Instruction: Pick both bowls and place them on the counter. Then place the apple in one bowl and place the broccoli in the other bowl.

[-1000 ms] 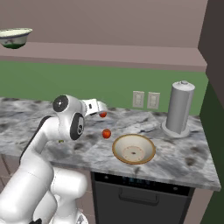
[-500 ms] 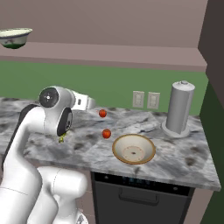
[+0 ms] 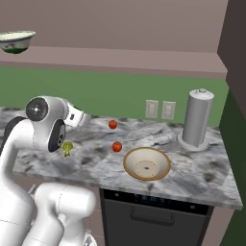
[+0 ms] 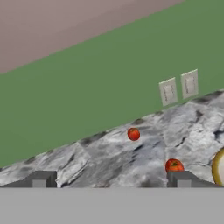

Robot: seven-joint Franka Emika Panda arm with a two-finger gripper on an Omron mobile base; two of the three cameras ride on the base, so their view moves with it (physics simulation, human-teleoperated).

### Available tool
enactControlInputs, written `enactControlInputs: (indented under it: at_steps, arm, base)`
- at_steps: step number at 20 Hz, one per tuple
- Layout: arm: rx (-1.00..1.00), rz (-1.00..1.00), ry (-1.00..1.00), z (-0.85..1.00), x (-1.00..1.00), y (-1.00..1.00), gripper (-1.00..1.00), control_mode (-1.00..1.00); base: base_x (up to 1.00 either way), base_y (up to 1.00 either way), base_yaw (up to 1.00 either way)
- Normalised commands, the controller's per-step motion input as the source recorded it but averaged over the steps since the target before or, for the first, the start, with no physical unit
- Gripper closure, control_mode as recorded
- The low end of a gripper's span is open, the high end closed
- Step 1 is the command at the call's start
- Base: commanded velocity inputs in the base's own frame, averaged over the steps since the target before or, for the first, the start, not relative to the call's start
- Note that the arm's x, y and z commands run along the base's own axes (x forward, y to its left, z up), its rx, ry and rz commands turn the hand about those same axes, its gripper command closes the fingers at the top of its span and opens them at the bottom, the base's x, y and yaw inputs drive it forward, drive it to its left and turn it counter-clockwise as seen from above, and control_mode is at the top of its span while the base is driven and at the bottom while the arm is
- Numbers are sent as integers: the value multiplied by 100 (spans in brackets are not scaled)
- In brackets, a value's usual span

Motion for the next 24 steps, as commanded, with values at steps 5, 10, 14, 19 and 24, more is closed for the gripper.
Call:
enactControlInputs:
  at_steps: [5,10,14,19,24]
  arm:
    - [-2,4,1,23,25,18,-100,-100]
    - [-8,18,12,39,38,75,-100,-100]
    - [-10,15,5,10,14,43,-100,-100]
    - [0,0,0,0,0,0,-100,-100]
    - [18,-8,-14,34,-16,27,-100,-100]
  base:
    - [0,0,0]
    - [0,0,0]
    - [0,0,0]
    - [0,0,0]
    - [0,0,0]
